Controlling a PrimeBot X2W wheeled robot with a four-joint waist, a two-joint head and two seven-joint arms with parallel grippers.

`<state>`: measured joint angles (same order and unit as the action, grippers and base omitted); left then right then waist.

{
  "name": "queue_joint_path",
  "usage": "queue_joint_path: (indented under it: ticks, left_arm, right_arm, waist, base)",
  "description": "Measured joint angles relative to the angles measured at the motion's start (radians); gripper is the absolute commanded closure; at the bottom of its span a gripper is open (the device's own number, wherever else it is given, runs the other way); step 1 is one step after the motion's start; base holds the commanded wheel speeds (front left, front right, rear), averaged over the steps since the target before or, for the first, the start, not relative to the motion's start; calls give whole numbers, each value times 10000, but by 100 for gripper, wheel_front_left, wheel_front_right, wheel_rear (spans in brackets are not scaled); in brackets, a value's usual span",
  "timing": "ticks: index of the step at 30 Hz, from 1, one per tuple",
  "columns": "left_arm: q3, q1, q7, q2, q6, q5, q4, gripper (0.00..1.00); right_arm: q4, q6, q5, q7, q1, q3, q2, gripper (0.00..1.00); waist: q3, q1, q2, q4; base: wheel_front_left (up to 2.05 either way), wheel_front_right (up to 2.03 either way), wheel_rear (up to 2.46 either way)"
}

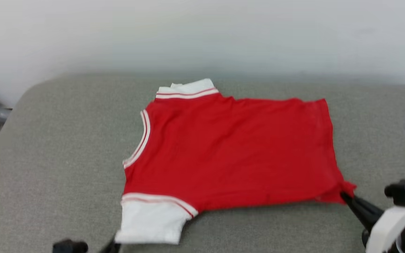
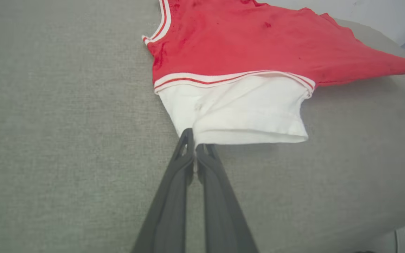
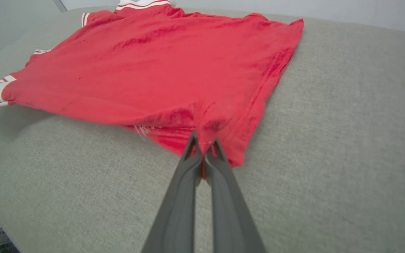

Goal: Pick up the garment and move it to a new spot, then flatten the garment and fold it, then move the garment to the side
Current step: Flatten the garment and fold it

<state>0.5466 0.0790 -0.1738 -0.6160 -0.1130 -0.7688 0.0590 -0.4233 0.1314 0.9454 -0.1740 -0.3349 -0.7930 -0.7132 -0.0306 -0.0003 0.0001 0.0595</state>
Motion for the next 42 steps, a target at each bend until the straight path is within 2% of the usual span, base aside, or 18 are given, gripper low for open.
queue_joint_path:
  ticks: [7, 12, 15, 19, 22, 33, 42]
  left_arm:
    - [407, 1000, 744, -115, 249, -667, -385, 100]
    - [395, 1244, 740, -209, 180, -788, -579, 100]
    - [291, 917, 500, -334, 176, -476, -704, 100]
    - [313, -24, 621, -462, 430, -48, -625, 100]
    - [397, -970, 863, -433, 782, 148, -374, 100]
    - [665, -4755, 1534, -169, 2088, 765, 1801, 100]
    - [1358, -7044, 1766, 178, 2410, 658, 3948, 100]
  right_arm:
    - [337, 0, 61, 297, 1514, 571, -234, 100]
    - [865, 0, 90, 535, 2369, 1060, -385, 100]
    - [1168, 0, -77, 621, 2535, 1841, -328, 100]
    - [1383, 0, -311, 928, 2472, 2309, -109, 100]
    - [1498, 0, -497, 1170, 2174, 2583, 50, 100]
    - [1592, 0, -775, 2127, 652, 2826, 167, 100]
    - [1281, -2, -1047, 2466, -634, 2314, 290, 100]
  waist:
    - [518, 0, 0, -38]
    - [538, 1, 0, -12]
    - [454, 2, 0, -32]
    - [279, 3, 0, -50]
    - [53, 3, 0, -70]
    - [-1160, 6, 0, -270]
    - [-2209, 6, -1, -493]
  base:
    - [0, 0, 0]
    - [0, 0, 0]
    - [0, 0, 0]
    - [0, 0, 0]
    - [0, 0, 0]
    - [0, 0, 0]
    - [0, 0, 0]
